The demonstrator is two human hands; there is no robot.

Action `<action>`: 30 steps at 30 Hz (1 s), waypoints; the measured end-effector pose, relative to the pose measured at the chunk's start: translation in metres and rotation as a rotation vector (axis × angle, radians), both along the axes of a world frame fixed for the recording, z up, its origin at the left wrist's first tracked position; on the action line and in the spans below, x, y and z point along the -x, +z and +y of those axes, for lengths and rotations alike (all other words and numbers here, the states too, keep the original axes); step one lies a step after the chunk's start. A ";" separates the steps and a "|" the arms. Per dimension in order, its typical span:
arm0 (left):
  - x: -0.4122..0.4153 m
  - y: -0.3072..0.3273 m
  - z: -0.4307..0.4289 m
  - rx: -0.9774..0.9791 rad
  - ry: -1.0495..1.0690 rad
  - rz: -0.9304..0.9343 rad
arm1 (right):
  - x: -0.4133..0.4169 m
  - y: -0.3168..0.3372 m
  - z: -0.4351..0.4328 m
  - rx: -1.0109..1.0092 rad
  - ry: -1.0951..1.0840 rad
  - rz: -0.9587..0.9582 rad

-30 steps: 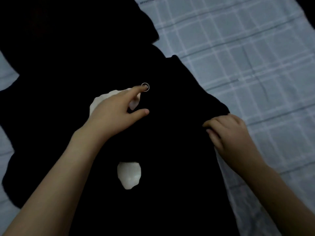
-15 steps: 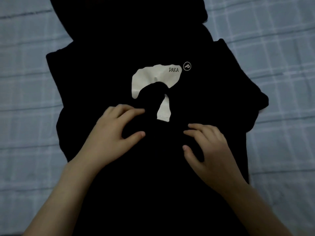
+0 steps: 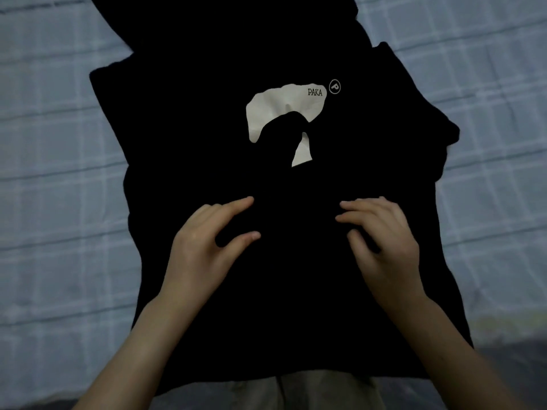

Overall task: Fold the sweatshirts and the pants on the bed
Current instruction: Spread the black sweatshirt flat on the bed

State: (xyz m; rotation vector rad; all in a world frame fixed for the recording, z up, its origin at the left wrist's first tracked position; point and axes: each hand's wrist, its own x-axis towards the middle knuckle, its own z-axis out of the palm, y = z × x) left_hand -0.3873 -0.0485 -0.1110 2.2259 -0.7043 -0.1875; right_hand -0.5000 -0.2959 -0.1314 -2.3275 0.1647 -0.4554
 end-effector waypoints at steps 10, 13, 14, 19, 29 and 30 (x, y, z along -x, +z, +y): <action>-0.009 -0.004 0.014 -0.042 -0.136 0.466 | 0.049 -0.002 0.054 -0.569 -0.506 0.308; -0.009 -0.012 -0.014 -0.056 -0.103 0.527 | 0.031 -0.002 0.072 -0.769 -0.556 0.404; -0.006 -0.012 -0.021 -0.047 -0.101 0.468 | 0.026 -0.001 0.077 -0.761 -0.554 0.373; 0.004 0.009 -0.015 0.117 -0.174 0.298 | 0.033 0.009 0.088 -0.806 -0.594 0.127; 0.016 -0.005 -0.051 0.207 -0.128 0.960 | 0.062 -0.007 0.073 -1.129 -0.565 0.195; 0.018 -0.009 -0.057 0.232 -0.135 1.024 | 0.062 -0.007 0.074 -1.105 -0.574 0.198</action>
